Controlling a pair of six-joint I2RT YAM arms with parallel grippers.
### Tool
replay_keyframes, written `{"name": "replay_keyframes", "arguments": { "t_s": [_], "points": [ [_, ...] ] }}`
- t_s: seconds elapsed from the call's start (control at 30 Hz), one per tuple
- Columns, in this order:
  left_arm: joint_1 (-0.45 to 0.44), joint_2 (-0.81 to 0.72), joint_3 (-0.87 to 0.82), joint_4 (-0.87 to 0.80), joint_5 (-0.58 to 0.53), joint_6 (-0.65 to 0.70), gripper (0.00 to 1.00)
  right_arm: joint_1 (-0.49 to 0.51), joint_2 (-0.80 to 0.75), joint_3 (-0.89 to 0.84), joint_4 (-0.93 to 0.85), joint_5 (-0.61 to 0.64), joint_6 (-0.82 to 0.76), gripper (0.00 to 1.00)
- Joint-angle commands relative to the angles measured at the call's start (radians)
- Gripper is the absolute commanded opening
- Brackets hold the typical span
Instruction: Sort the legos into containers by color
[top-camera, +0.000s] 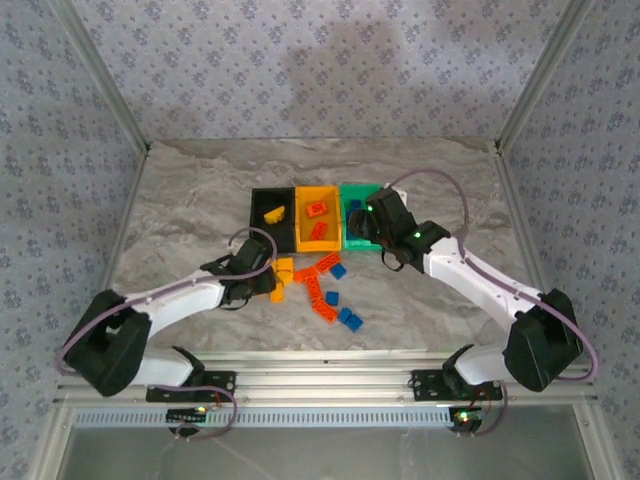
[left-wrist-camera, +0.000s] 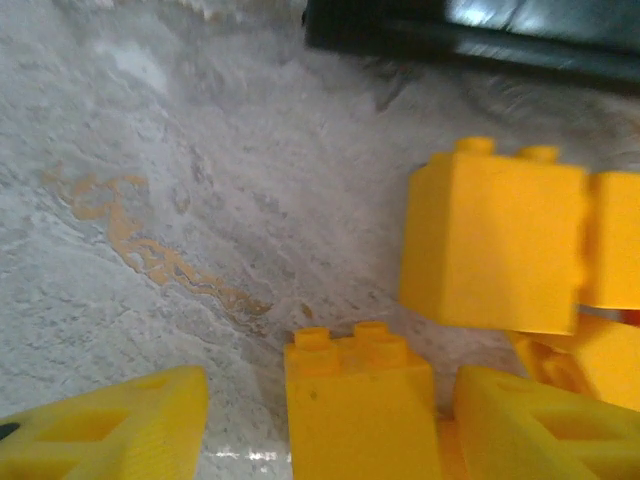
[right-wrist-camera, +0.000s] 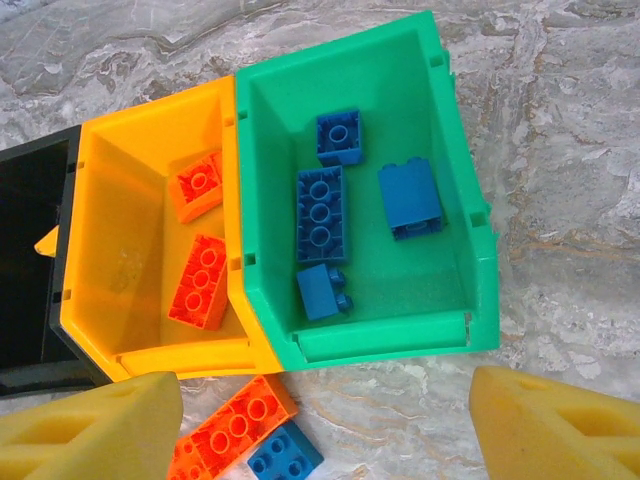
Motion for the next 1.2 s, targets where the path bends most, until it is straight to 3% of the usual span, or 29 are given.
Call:
{"name": "replay_keyframes", "arguments": {
  "t_s": [0.0, 0.37, 0.63, 0.97, 1.17],
  "points": [
    [-0.001, 0.057, 0.039, 0.030, -0.011, 0.036, 0.58, -0.005, -0.044, -0.011, -0.015, 0.011, 0.014, 0.77],
    [-0.006, -0.004, 0.010, -0.014, 0.008, 0.023, 0.30, -0.007, -0.059, -0.014, -0.002, 0.004, 0.020, 0.78],
    [-0.014, -0.137, 0.176, -0.142, -0.010, 0.036, 0.25, -0.005, -0.087, -0.066, 0.010, -0.008, 0.042, 0.78],
    [0.074, 0.218, 0.581, -0.117, -0.078, 0.126, 0.26, -0.005, -0.165, -0.167, -0.003, -0.017, 0.059, 0.78],
    [0.097, 0.440, 0.793, -0.165, -0.098, 0.169, 0.33, -0.002, -0.208, -0.229, 0.013, -0.050, 0.054, 0.78]
  ]
}}
